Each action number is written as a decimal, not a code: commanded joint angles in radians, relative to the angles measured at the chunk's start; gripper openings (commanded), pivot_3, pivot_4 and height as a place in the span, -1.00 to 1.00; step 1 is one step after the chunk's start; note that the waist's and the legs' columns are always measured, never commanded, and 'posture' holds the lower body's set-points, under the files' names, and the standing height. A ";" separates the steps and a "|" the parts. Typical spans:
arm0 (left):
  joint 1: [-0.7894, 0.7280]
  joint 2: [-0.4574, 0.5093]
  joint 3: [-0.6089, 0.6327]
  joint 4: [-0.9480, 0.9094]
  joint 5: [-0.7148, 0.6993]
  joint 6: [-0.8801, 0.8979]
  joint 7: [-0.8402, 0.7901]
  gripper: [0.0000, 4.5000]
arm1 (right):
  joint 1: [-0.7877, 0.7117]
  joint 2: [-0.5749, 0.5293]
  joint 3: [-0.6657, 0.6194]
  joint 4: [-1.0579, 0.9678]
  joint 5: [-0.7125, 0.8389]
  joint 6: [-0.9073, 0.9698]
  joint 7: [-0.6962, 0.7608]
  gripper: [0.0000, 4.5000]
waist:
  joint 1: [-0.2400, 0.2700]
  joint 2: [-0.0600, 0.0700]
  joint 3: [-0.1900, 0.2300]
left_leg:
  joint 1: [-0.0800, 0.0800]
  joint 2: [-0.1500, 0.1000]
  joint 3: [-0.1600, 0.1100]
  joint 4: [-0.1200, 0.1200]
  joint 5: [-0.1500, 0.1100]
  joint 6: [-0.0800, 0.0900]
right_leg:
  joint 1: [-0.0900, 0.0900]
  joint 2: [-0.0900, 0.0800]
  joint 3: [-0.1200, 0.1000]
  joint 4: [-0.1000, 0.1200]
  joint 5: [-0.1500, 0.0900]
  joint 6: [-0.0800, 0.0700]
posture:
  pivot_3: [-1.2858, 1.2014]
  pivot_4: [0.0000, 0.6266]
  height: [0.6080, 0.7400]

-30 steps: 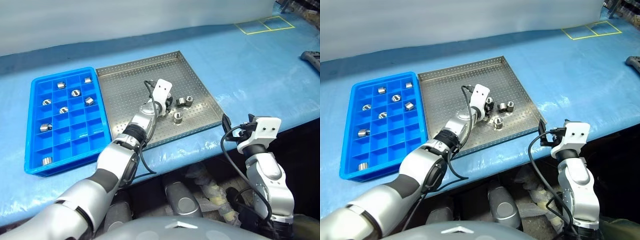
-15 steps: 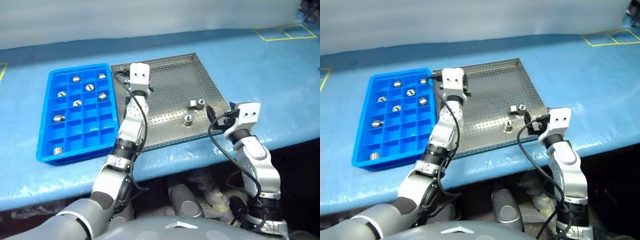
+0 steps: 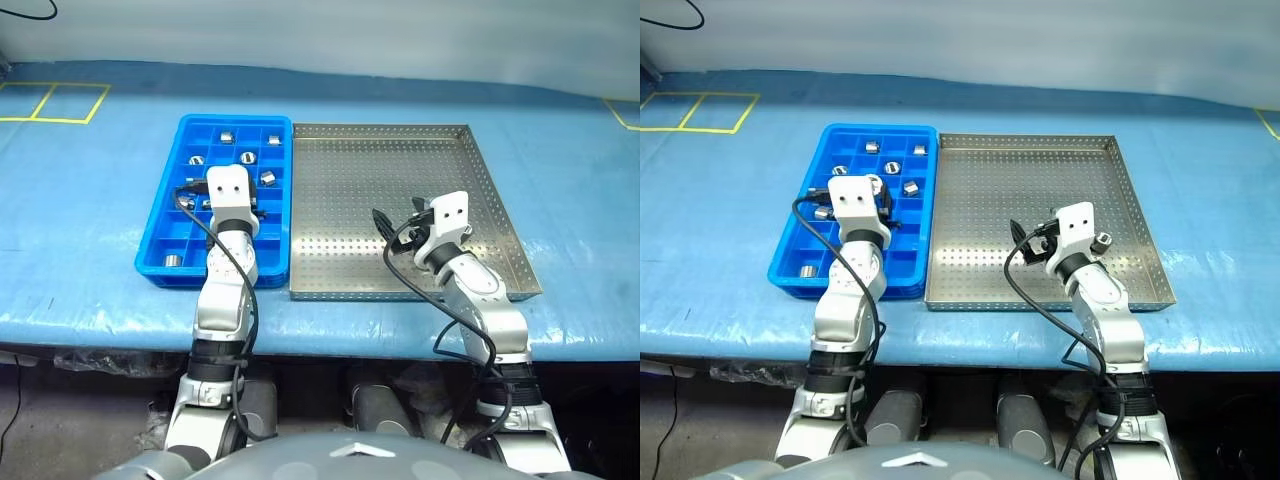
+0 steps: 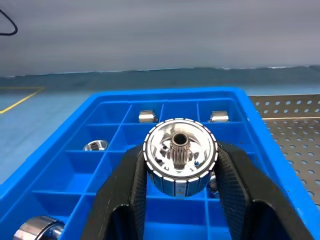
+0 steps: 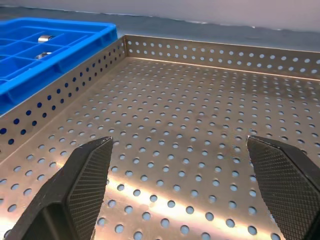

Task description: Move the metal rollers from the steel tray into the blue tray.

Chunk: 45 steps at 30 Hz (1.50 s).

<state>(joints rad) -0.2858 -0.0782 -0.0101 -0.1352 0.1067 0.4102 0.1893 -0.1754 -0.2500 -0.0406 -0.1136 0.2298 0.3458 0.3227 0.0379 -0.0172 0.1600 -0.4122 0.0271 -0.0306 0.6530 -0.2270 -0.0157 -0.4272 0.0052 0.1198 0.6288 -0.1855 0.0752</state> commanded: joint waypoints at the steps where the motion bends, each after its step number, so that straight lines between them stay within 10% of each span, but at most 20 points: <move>1: 0.043 -0.002 -0.020 -0.104 0.002 0.028 -0.014 -0.25 | -0.007 -0.001 0.003 -0.004 -0.010 -0.025 0.006 1.00 | 0.000 0.000 0.000 | 0.000 0.000 0.000 0.000 0.000 0.000 | 0.000 0.000 0.000 0.000 0.000 0.000 | 0.19 -0.52 1.00; 28: 0.152 -0.039 0.023 -0.125 0.016 0.168 0.166 -0.25 | 0.016 -0.010 -0.021 0.003 -0.016 -0.034 0.004 1.00 | -0.009 0.003 -0.003 | 0.000 0.001 0.001 0.003 0.000 0.000 | 0.001 0.000 0.001 0.000 -0.002 0.000 | 0.16 -0.52 1.00; 31: 0.146 -0.034 0.020 -0.115 0.003 0.193 0.160 0.19 | 0.018 -0.008 -0.024 0.000 -0.017 -0.035 0.001 1.00 | -0.010 0.006 -0.005 | 0.001 0.001 0.001 0.003 0.000 0.000 | 0.002 0.000 0.001 0.000 -0.002 0.000 | 0.15 -0.52 1.00; 34: 0.106 -0.007 0.006 -0.106 -0.088 0.110 0.029 0.63 | 0.025 -0.009 -0.034 -0.012 -0.016 -0.036 -0.007 1.00 | -0.010 0.007 -0.005 | 0.001 0.001 0.001 0.004 0.000 0.000 | 0.002 0.000 0.001 0.000 -0.002 0.000 | 0.13 -0.52 1.00; 45: -0.240 0.060 -0.165 0.216 -0.212 -0.129 -0.484 0.63 | 0.127 0.007 -0.133 -0.140 0.016 -0.030 -0.083 1.00 | -0.046 0.006 -0.005 | -0.002 0.000 0.002 0.008 0.000 0.003 | 0.002 0.001 0.003 -0.001 -0.002 0.001 | -0.01 -0.52 1.00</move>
<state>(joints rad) -0.5080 -0.0128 -0.1238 0.0139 -0.0993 0.3054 -0.2243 -0.0581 -0.2483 -0.1330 -0.1888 0.2253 0.3326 0.2582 -0.0077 -0.0108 0.1548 -0.4140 0.0265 -0.0288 0.6606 -0.2273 -0.0121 -0.4250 0.0058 0.1223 0.6277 -0.1872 0.0761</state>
